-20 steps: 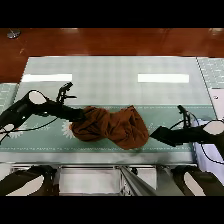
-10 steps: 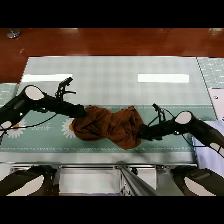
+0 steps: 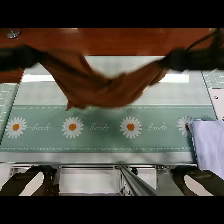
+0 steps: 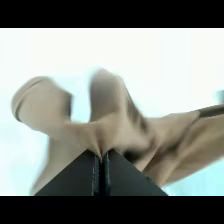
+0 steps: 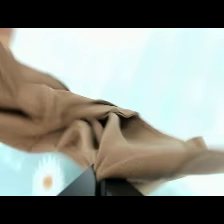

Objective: Fold the shirts.

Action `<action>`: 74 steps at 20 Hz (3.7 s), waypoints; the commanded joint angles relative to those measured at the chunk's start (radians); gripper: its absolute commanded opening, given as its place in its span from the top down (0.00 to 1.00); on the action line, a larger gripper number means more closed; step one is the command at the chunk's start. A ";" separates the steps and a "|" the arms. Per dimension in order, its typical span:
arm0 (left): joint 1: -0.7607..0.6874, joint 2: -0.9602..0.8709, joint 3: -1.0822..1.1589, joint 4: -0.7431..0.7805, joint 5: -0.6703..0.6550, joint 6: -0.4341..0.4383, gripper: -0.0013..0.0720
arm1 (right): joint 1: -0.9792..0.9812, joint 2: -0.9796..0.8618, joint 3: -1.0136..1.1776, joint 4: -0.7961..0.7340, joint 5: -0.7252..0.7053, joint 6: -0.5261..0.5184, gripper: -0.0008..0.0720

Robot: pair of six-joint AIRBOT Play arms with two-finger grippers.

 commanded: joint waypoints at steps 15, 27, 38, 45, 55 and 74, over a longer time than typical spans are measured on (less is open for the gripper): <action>0.168 0.412 0.203 0.166 -0.156 -0.022 0.95 | -0.025 0.353 0.414 -0.305 0.487 0.045 0.95; 0.057 0.105 -0.509 0.129 0.071 -0.049 0.95 | -0.081 0.132 -0.492 -0.357 -0.116 0.080 0.95; -0.037 -0.470 -0.222 0.033 0.126 -0.049 0.02 | -0.224 -0.475 -0.111 -0.123 -0.142 0.067 0.13; 0.357 -0.440 -0.213 0.195 -0.236 -0.022 0.02 | -0.543 -0.366 -0.146 -0.329 0.220 -0.036 0.13; 0.282 -0.406 -0.790 -0.555 0.016 0.382 0.03 | -0.657 -0.158 -0.753 0.021 -0.035 -0.176 0.14; 0.072 -0.407 -0.671 -0.602 0.150 0.382 0.95 | -0.309 -0.286 -0.802 0.114 -0.153 -0.162 0.14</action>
